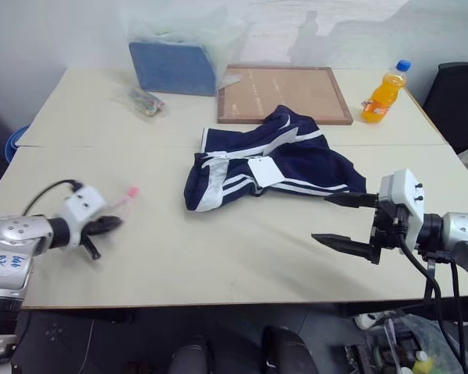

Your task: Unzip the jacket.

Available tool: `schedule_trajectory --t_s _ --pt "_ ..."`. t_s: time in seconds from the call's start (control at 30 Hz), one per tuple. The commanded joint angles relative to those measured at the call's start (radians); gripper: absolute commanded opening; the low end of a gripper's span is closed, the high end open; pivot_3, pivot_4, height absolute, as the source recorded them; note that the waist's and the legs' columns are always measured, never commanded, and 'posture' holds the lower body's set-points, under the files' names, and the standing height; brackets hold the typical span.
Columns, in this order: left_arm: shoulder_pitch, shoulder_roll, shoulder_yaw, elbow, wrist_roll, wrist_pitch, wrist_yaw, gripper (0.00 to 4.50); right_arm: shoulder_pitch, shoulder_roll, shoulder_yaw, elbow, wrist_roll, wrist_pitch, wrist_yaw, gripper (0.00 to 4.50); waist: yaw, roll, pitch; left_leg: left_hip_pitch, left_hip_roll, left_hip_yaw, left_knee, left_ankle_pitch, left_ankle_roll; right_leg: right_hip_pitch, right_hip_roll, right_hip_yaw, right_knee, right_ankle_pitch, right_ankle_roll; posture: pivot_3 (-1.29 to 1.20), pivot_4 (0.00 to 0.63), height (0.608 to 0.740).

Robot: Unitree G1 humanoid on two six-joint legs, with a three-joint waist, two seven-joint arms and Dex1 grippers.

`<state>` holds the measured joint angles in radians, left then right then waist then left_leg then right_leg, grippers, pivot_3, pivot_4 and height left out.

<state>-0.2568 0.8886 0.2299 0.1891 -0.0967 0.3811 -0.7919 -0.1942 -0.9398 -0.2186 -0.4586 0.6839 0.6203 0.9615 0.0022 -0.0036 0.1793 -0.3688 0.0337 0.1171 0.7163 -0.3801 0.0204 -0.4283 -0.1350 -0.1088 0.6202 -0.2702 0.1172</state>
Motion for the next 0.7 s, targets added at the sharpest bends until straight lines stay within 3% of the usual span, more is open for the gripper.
schedule_trajectory --t_s 0.03,0.17,0.2,0.37,0.53,0.7 --pt "0.025 -0.057 0.053 -0.015 -0.007 0.051 0.118 0.01 -0.035 0.009 0.022 0.017 -0.025 -0.036 0.010 4.50 0.005 0.000 0.000 0.000 -0.001 0.000 0.000 0.000 0.001 0.000 -0.001 0.000 0.000 0.000 0.000 0.00 0.150 0.740" --pt "0.072 -0.089 0.077 -0.069 -0.037 0.105 0.137 0.01 -0.066 0.006 0.034 0.050 -0.038 -0.042 0.024 4.50 0.007 0.000 0.000 0.000 -0.001 0.001 0.000 -0.001 0.001 0.000 -0.002 0.000 0.000 0.000 0.000 0.00 0.150 0.740" --pt "0.092 -0.087 0.083 -0.092 -0.051 0.117 0.126 0.45 -0.072 0.002 0.034 0.060 -0.041 -0.044 0.031 4.50 0.005 0.000 0.000 0.001 -0.001 0.001 0.000 -0.001 0.001 0.000 -0.001 0.000 0.000 0.000 0.000 0.00 0.150 0.740" --pt "0.133 -0.067 0.121 -0.131 -0.056 0.144 0.142 1.74 -0.096 -0.008 0.027 0.091 -0.034 -0.032 0.059 4.50 -0.004 0.000 -0.001 0.001 -0.001 0.001 -0.001 -0.001 0.001 0.000 -0.001 0.000 0.000 0.000 0.000 0.00 0.150 0.740" --pt "0.140 -0.012 0.280 -0.232 -0.155 0.243 0.113 3.19 -0.062 -0.024 -0.003 0.111 -0.095 -0.068 0.046 4.50 -0.004 0.000 0.000 0.000 0.000 0.001 -0.001 -0.001 0.000 -0.001 -0.001 0.000 0.000 0.000 0.000 0.00 0.150 0.740" --pt "0.137 0.002 0.311 -0.504 -0.405 0.296 -0.067 3.19 0.010 -0.094 0.061 0.200 -0.395 -0.325 0.007 4.50 0.007 -0.002 0.000 -0.001 0.001 0.001 0.000 -0.001 0.000 -0.001 -0.004 -0.001 0.000 0.000 0.000 0.00 0.150 0.740"
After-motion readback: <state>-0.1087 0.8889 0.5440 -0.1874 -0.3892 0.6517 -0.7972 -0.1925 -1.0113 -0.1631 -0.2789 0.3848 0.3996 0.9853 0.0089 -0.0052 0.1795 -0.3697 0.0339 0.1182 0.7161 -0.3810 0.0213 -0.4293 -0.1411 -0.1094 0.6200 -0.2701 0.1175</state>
